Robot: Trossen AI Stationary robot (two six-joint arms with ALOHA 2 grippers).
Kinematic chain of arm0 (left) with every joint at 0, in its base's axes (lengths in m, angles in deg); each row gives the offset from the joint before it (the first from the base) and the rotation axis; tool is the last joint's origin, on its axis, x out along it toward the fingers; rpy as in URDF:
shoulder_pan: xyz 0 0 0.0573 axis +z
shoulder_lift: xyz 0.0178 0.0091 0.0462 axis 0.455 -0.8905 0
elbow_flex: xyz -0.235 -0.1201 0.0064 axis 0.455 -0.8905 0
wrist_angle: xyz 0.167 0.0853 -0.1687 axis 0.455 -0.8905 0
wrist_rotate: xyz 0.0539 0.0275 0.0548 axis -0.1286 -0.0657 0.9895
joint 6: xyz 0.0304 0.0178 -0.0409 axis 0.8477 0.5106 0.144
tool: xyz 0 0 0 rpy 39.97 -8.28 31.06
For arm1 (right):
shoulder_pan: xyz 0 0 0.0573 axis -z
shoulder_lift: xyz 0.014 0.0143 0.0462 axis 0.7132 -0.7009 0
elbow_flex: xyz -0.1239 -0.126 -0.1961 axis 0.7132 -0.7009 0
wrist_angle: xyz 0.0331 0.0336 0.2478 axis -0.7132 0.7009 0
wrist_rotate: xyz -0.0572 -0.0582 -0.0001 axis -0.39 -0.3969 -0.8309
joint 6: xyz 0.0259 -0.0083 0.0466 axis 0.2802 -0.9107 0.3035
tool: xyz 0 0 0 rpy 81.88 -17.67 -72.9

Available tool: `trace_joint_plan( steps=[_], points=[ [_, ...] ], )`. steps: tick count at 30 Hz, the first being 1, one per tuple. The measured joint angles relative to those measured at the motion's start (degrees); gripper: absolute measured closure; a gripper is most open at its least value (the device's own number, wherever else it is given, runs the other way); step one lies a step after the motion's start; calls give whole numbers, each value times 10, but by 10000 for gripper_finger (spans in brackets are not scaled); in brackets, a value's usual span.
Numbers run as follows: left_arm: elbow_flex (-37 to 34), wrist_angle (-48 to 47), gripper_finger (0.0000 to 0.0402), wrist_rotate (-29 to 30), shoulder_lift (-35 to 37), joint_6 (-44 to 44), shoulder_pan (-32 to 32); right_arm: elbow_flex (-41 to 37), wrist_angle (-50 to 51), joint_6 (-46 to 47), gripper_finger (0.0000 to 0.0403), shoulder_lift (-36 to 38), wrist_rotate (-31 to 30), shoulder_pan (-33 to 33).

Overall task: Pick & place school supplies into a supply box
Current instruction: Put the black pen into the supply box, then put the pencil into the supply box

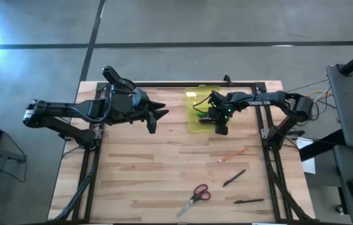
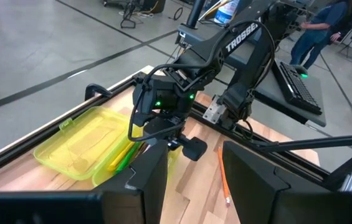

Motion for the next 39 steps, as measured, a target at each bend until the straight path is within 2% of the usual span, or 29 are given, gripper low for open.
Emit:
trace_joint_plan(
  steps=[11,21,27,30,33,39],
  points=[
    [0,0,264,0,0,-1,-5,0,-2,21,394,13,-1,0],
    [0,0,264,0,0,8,-11,0,-4,49,394,112,-1,-6],
    [0,-7,264,0,0,51,-16,-1,-4,124,394,202,-3,-49],
    [0,-23,264,0,0,74,-16,-5,-4,168,394,245,-26,-86],
    [0,-37,264,0,0,104,-16,-8,-4,240,394,278,-46,-122],
    [0,-49,264,0,0,170,-16,-17,-2,381,394,321,-46,-194]
  ],
)
